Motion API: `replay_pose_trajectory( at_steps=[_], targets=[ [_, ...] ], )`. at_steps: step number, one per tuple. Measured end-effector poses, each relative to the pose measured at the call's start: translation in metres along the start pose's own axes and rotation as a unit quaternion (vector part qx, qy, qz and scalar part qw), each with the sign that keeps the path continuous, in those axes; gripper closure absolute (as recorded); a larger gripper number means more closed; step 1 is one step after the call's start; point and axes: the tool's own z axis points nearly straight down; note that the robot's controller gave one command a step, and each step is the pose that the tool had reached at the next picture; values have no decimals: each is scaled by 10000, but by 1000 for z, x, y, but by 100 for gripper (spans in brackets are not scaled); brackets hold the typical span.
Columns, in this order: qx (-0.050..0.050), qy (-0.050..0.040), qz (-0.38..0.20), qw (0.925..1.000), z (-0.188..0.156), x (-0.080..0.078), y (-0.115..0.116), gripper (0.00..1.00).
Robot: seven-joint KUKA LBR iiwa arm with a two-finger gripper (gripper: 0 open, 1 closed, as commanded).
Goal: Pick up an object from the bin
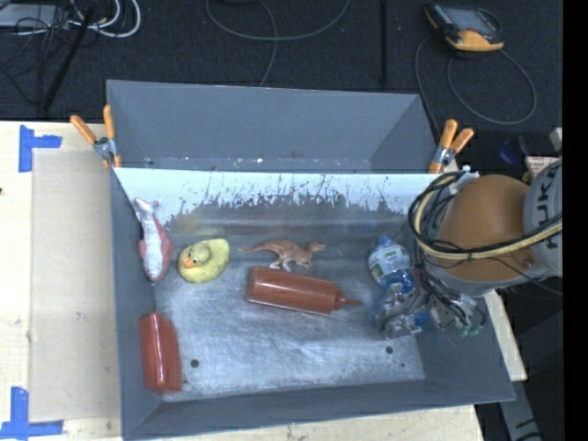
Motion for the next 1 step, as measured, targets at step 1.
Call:
replay_pose_trajectory(
  at_steps=[1],
  targets=[
    [-1, -1, -1, 10000, 0, 0, 0, 100]
  ],
)
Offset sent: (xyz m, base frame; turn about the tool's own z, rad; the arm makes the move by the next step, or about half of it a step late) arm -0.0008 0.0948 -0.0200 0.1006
